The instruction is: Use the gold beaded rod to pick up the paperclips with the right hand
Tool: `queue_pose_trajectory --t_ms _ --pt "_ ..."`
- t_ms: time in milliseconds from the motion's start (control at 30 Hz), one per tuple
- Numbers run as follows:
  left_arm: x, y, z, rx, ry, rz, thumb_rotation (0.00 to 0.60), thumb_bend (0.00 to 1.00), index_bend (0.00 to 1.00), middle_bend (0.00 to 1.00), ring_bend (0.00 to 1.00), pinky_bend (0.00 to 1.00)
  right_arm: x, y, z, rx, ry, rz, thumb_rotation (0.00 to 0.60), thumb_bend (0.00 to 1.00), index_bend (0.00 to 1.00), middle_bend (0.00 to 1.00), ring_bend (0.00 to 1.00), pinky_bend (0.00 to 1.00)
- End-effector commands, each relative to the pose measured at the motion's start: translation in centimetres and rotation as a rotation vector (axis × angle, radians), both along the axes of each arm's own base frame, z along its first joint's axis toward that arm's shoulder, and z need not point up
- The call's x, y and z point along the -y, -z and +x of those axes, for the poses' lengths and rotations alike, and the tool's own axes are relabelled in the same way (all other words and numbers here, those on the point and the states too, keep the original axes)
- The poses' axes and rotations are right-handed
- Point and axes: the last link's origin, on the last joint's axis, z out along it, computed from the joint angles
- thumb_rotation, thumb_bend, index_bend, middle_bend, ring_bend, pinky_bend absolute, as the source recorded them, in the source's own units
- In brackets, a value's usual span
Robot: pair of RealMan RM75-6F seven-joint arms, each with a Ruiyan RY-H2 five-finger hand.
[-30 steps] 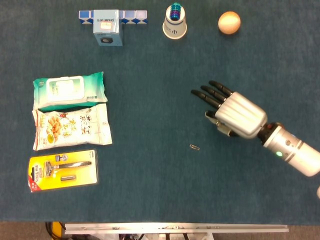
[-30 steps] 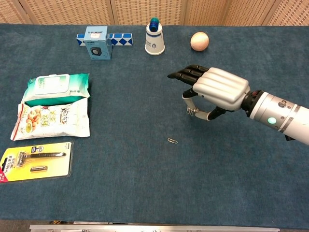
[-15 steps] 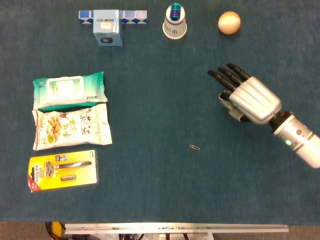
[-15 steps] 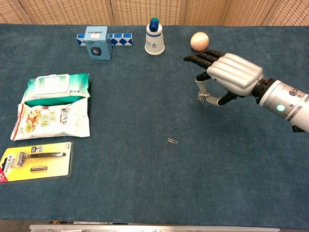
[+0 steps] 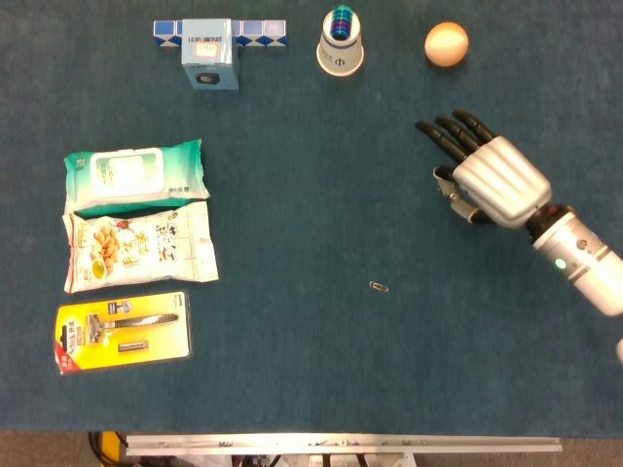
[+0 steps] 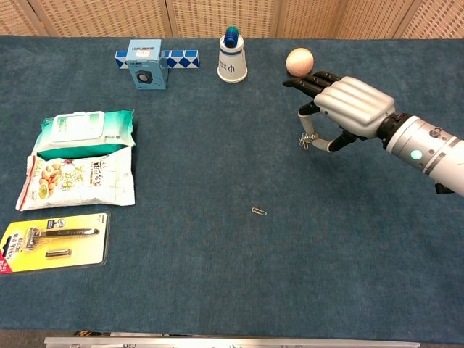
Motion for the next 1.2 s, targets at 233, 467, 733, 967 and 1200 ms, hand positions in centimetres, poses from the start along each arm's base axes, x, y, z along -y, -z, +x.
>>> queue_pose_trajectory --t_ms 233,467,733,967,1200 --pt "0.0 -0.1 0.0 0.005 0.002 0.001 0.6 0.36 0.47 0.42 0.31 0.5 0.4 0.5 -0.4 -0.004 0.022 0.003 0.6 0.29 0.69 0.04 0.0 0.07" --pt "0.0 -0.1 0.0 0.006 0.004 -0.001 0.6 0.36 0.47 0.42 0.31 0.5 0.6 0.7 -0.5 -0.007 0.029 0.004 0.6 0.29 0.69 0.04 0.0 0.07" --pt "0.1 -0.1 0.1 0.008 0.006 0.0 0.6 0.36 0.47 0.42 0.31 0.5 0.6 0.8 -0.6 -0.004 0.036 0.009 0.6 0.29 0.69 0.04 0.0 0.07" --pt "0.0 -0.1 0.0 0.007 0.006 0.0 0.6 0.36 0.47 0.42 0.31 0.5 0.0 0.1 -0.5 0.01 0.02 0.002 0.6 0.29 0.69 0.04 0.0 0.07" --pt "-0.1 0.1 0.2 0.004 0.01 -0.006 0.6 0.36 0.47 0.42 0.31 0.5 -1.5 -1.8 -0.9 0.009 0.01 -0.023 0.6 0.29 0.69 0.04 0.0 0.07"
